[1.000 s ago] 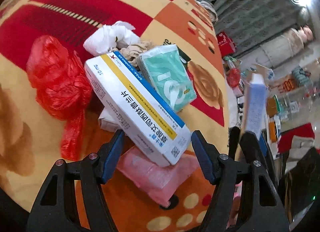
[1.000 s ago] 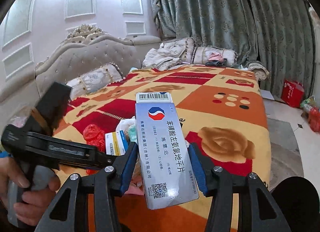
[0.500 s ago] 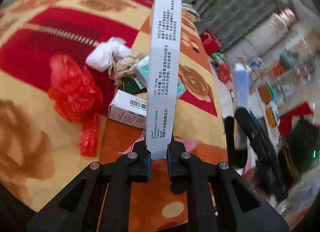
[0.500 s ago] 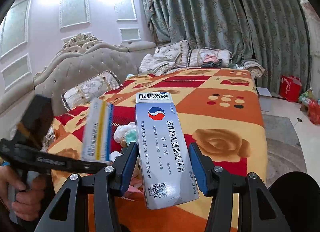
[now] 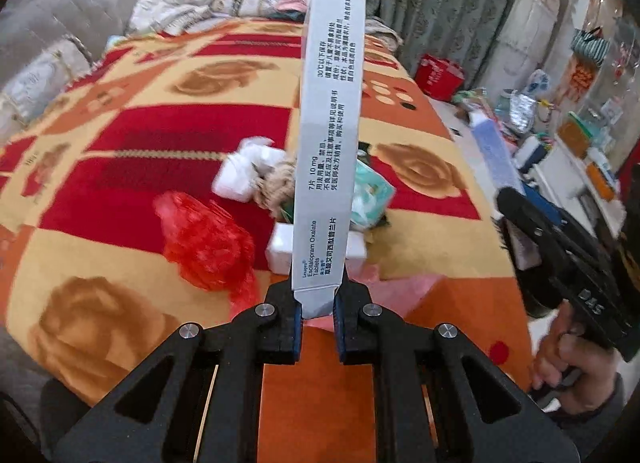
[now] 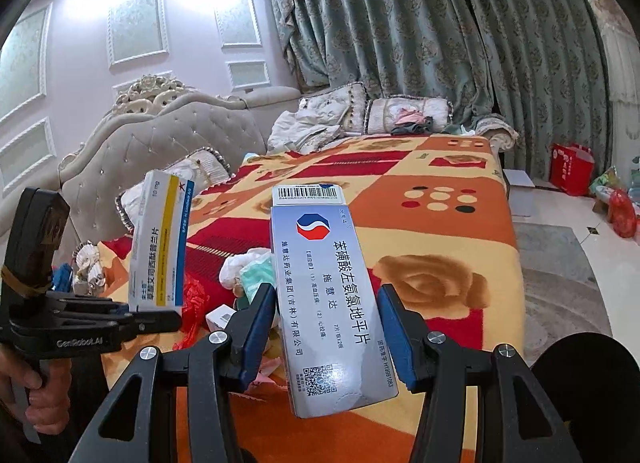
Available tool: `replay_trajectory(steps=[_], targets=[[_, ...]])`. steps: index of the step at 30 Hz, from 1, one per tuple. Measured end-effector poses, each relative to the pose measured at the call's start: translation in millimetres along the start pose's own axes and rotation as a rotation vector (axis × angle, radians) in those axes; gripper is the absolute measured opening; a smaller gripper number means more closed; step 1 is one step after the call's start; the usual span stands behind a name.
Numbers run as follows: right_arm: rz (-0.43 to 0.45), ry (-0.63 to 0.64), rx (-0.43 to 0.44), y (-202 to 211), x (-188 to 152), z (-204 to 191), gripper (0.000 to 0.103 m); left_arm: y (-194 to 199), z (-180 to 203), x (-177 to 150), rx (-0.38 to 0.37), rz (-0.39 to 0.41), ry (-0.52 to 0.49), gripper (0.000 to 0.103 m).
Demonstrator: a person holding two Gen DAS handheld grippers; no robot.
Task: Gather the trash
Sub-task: 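Lift the medicine box with the right gripper while the left gripper grasps another white box, then carry both boxes over the black bin and open both grippers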
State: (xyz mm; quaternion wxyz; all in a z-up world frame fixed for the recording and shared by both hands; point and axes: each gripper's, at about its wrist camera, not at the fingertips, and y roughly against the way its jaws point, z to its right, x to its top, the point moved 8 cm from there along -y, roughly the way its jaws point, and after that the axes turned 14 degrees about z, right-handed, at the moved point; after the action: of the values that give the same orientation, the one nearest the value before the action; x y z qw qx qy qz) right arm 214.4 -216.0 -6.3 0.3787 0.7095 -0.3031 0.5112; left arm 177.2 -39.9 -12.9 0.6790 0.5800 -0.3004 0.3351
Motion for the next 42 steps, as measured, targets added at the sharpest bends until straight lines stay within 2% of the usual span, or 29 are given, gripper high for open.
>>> replay_trajectory(steps=[7, 14, 25, 27, 32, 39, 42], targets=[[0.013, -0.012, -0.015, 4.7, 3.0, 6.3, 0.051, 4.1, 0.3, -0.3, 0.07, 0.01, -0.047, 0.009], [0.018, -0.015, -0.02, 8.7, 3.6, 11.0, 0.051, -1.2, 13.7, 0.7, 0.072, 0.006, -0.083, 0.01], [0.031, -0.026, -0.05, 17.4, 6.1, 22.4, 0.051, -9.2, 38.1, 8.9, 0.032, 0.012, -0.127, 0.01], [0.036, -0.032, -0.064, 20.1, 6.7, 28.0, 0.051, -10.2, 49.1, 10.8, 0.01, 0.013, -0.145, 0.01], [0.028, -0.063, -0.15, 32.2, 3.2, 58.0, 0.051, -16.9, 91.3, 8.2, -0.111, -0.002, -0.212, 0.01], [0.019, -0.156, -0.313, 71.8, -3.8, 125.9, 0.051, -34.2, 162.7, -10.9, -0.259, -0.059, -0.317, 0.01], [-0.021, -0.175, -0.41, 90.1, -13.4, 157.0, 0.051, -44.9, 197.7, -24.3, -0.32, -0.102, -0.362, 0.01]])
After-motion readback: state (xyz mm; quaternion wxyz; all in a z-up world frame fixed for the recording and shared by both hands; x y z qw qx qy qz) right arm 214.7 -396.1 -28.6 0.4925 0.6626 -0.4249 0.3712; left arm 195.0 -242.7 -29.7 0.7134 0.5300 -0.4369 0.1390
